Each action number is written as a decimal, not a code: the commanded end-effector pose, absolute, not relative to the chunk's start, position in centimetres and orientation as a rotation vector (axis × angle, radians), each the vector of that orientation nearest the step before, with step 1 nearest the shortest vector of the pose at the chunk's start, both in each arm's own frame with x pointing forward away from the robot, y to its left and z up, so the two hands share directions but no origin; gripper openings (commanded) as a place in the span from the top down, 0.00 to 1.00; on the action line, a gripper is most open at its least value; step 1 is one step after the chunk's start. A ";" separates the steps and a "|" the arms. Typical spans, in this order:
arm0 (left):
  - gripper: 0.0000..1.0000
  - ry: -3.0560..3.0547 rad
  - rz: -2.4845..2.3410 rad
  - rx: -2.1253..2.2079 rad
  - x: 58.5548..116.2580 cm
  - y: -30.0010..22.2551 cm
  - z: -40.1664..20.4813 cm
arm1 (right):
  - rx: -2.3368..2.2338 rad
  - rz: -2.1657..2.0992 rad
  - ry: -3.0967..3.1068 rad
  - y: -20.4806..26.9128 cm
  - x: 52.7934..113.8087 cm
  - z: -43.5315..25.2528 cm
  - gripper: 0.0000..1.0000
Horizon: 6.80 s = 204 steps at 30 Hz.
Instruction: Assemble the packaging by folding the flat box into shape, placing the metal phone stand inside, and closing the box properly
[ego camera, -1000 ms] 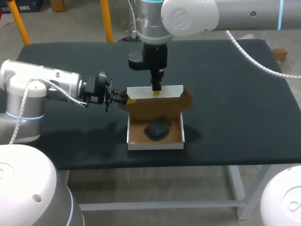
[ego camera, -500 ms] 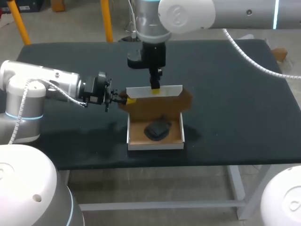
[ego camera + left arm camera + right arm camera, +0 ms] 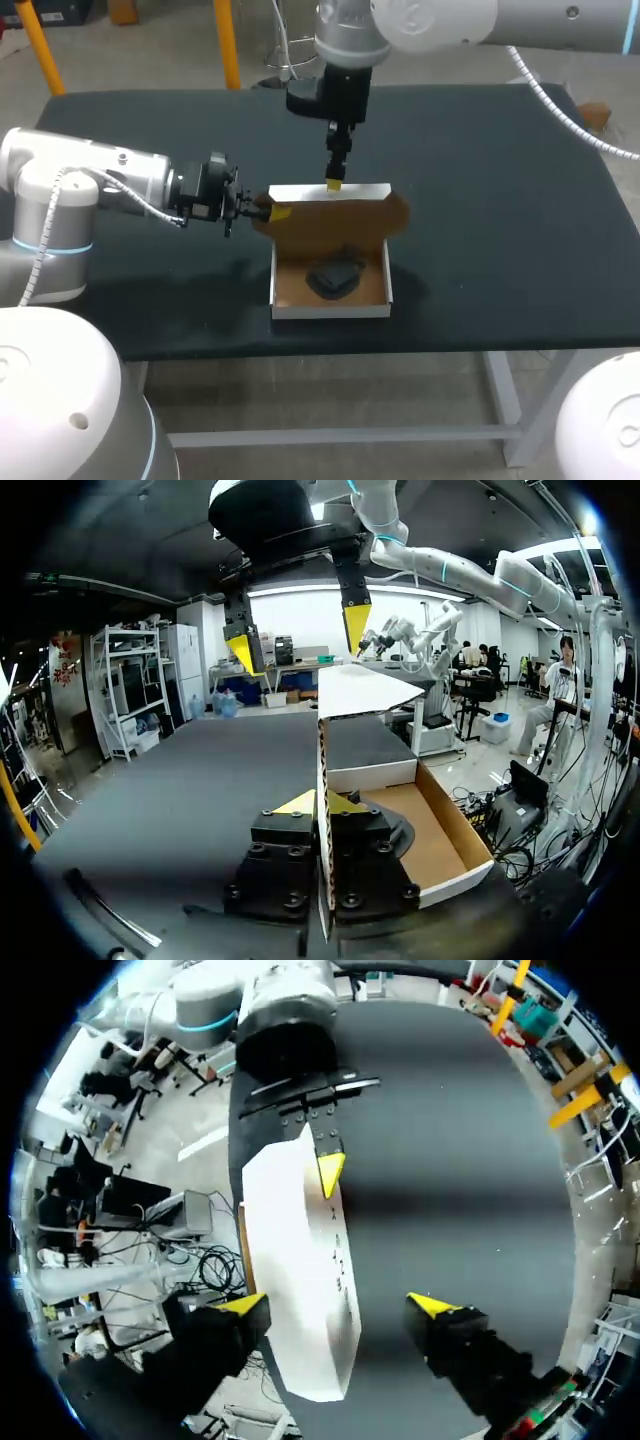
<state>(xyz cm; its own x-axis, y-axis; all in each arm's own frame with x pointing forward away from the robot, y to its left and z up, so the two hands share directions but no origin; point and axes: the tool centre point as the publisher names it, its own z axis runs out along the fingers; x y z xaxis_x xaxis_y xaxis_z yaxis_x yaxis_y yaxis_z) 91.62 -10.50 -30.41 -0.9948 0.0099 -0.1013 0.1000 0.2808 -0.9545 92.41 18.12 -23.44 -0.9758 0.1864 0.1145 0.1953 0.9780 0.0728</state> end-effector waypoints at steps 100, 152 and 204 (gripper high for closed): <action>1.00 2.085 -1.457 0.516 88.3 -10.0 -32.1 | -1.819 -0.082 -1.942 10.2 88.4 -23.3 0.00; 1.00 1.910 -1.316 0.708 87.0 -10.0 -33.3 | -1.646 0.117 -1.837 10.9 83.9 -30.4 0.46; 0.37 1.975 -1.147 0.631 84.6 -4.8 -31.9 | -1.608 0.115 -1.830 11.0 83.1 -32.8 0.51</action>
